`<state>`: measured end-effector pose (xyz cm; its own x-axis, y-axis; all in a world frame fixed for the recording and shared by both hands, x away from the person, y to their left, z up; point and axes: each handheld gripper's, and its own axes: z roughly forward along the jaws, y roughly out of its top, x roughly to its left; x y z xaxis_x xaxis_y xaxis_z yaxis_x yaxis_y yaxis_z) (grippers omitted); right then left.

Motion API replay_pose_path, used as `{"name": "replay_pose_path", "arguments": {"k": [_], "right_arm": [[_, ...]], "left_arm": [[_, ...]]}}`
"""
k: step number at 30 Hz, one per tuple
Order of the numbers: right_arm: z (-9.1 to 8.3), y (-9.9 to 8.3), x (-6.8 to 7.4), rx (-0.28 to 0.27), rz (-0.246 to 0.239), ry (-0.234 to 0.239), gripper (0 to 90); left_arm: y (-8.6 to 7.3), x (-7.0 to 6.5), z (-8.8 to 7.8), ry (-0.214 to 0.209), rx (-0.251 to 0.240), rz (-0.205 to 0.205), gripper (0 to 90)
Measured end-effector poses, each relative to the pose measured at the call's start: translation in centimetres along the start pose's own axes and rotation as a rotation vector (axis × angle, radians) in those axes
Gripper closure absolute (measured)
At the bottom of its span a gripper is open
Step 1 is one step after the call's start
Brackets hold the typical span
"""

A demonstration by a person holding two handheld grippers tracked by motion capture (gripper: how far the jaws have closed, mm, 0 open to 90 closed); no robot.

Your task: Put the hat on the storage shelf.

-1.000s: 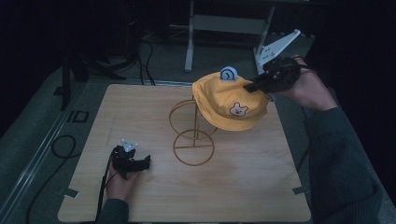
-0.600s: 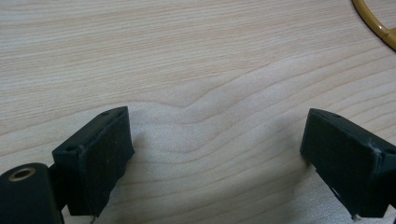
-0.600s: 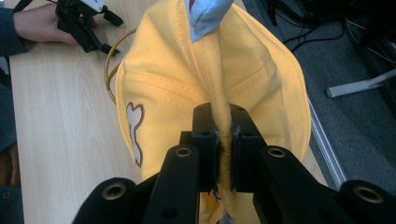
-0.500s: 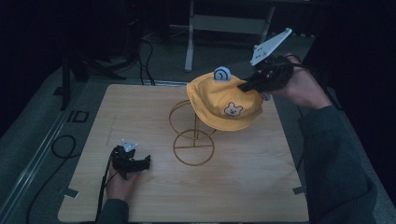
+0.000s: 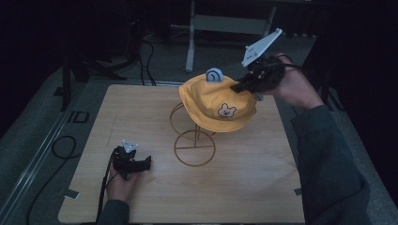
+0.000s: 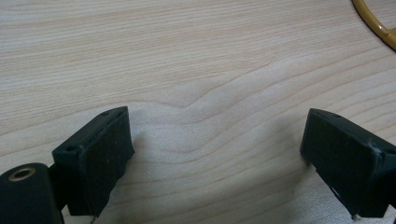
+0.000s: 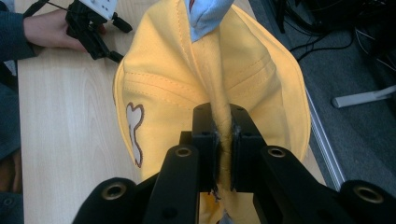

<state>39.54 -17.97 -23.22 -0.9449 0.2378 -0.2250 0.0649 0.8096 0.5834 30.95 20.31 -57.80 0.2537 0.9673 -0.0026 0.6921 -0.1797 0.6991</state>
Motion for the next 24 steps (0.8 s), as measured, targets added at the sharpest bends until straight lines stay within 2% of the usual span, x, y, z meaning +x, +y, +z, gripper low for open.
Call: {"name": "replay_pose_path", "arguments": {"k": [13, 24], "right_arm": [[1.5, 2.0, 0.3, 0.004, -0.023, 0.022, 82.9], [3.7, 4.2, 0.9, 0.045, -0.051, 0.036, 82.7]], "left_arm": [[0.0, 0.0, 0.0, 0.001, 0.000, -0.002, 9.1], [0.0, 0.0, 0.0, 0.000, 0.000, -0.001, 9.1]]}}
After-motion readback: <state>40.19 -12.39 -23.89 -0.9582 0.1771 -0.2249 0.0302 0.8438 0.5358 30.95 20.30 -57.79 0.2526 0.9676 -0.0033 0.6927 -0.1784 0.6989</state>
